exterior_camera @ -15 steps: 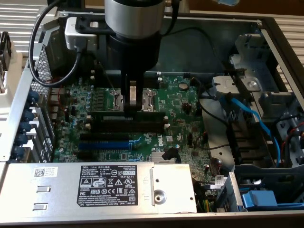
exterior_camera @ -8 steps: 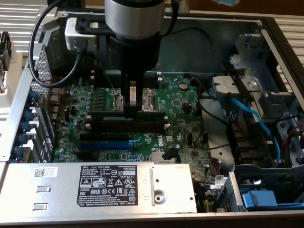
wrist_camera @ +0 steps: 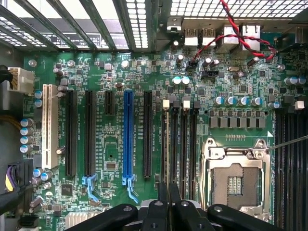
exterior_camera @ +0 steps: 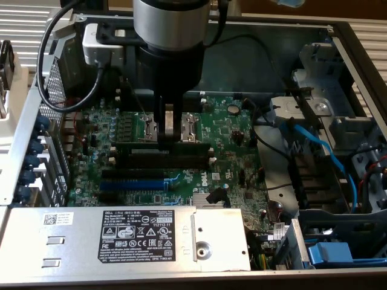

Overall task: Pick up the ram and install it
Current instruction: 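Insert the ram into the slot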

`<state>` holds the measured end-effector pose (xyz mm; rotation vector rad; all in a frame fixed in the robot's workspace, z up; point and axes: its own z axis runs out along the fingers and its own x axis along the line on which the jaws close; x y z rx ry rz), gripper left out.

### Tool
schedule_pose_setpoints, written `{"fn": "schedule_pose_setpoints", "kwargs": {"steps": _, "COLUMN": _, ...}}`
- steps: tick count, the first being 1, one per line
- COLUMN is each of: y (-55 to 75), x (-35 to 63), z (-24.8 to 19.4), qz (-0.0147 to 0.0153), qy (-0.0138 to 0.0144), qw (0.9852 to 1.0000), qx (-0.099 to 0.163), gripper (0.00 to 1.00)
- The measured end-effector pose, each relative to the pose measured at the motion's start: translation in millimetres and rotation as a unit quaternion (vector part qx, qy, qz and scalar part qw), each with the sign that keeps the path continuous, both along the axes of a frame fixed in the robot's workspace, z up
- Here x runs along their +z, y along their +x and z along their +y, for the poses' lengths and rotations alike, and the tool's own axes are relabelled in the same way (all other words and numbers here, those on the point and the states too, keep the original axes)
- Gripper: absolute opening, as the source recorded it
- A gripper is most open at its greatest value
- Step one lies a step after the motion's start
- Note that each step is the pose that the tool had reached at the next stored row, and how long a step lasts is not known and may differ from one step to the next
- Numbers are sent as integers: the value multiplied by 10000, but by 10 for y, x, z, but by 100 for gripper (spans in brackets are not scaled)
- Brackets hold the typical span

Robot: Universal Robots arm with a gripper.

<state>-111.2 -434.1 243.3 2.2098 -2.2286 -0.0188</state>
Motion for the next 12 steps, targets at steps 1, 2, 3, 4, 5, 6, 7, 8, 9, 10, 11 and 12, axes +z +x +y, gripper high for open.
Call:
{"fn": "schedule_pose_setpoints", "kwargs": {"steps": 1, "y": 0, "x": 0, "z": -1, "qz": 0, "qy": 0, "qw": 10000, "qx": 0, "gripper": 12}}
{"fn": "schedule_pose_setpoints", "kwargs": {"steps": 2, "y": 0, "x": -2, "z": -3, "qz": 0, "qy": 0, "qw": 10000, "qx": 0, "gripper": 12}}
{"fn": "schedule_pose_setpoints", "kwargs": {"steps": 3, "y": -1, "x": -2, "z": -4, "qz": 0, "qy": 0, "qw": 10000, "qx": 0, "gripper": 12}}
{"fn": "schedule_pose_setpoints", "kwargs": {"steps": 4, "y": -1, "x": -3, "z": -6, "qz": 0, "qy": 0, "qw": 10000, "qx": 0, "gripper": 12}}
{"fn": "schedule_pose_setpoints", "kwargs": {"steps": 5, "y": -1, "x": -3, "z": -6, "qz": 1, "qy": -1, "qw": 10000, "qx": 0, "gripper": 12}}
{"fn": "schedule_pose_setpoints", "kwargs": {"steps": 6, "y": -1, "x": -4, "z": -6, "qz": 1, "qy": -1, "qw": 10000, "qx": 0, "gripper": 12}}
{"fn": "schedule_pose_setpoints", "kwargs": {"steps": 7, "y": -1, "x": -8, "z": -6, "qz": 0, "qy": -1, "qw": 10000, "qx": -2, "gripper": 12}}
{"fn": "schedule_pose_setpoints", "kwargs": {"steps": 8, "y": 0, "x": -10, "z": -6, "qz": 1, "qy": -2, "qw": 10000, "qx": -5, "gripper": 12}}
{"fn": "schedule_pose_setpoints", "kwargs": {"steps": 9, "y": 0, "x": -11, "z": -6, "qz": 1, "qy": -3, "qw": 10000, "qx": -5, "gripper": 12}}
{"fn": "schedule_pose_setpoints", "kwargs": {"steps": 10, "y": 0, "x": -11, "z": -7, "qz": 0, "qy": -4, "qw": 10000, "qx": -5, "gripper": 12}}
{"fn": "schedule_pose_setpoints", "kwargs": {"steps": 11, "y": 0, "x": -13, "z": -6, "qz": 0, "qy": -5, "qw": 10000, "qx": -5, "gripper": 12}}
{"fn": "schedule_pose_setpoints", "kwargs": {"steps": 12, "y": 0, "x": -15, "z": -3, "qz": 0, "qy": -7, "qw": 10000, "qx": -8, "gripper": 12}}
